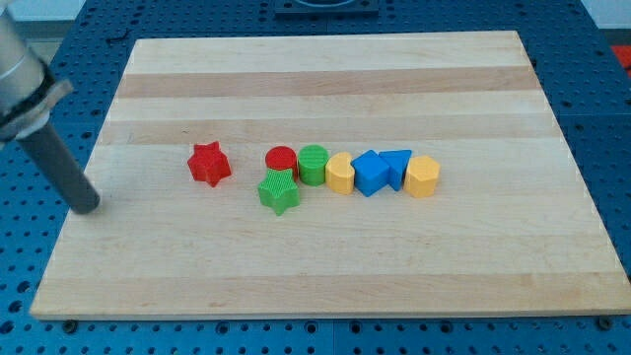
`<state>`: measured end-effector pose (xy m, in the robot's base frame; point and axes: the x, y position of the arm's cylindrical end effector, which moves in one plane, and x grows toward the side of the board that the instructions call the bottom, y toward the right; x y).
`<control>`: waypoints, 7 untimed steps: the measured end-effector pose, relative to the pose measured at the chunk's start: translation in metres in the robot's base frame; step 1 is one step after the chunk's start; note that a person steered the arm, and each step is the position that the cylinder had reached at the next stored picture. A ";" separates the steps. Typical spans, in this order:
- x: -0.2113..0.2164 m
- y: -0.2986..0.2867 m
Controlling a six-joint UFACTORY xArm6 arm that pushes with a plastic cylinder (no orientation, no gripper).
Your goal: Point at the green star
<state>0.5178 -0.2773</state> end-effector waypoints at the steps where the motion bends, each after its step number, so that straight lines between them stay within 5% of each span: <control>1: 0.035 0.033; 5: 0.034 0.253; 7: 0.007 0.254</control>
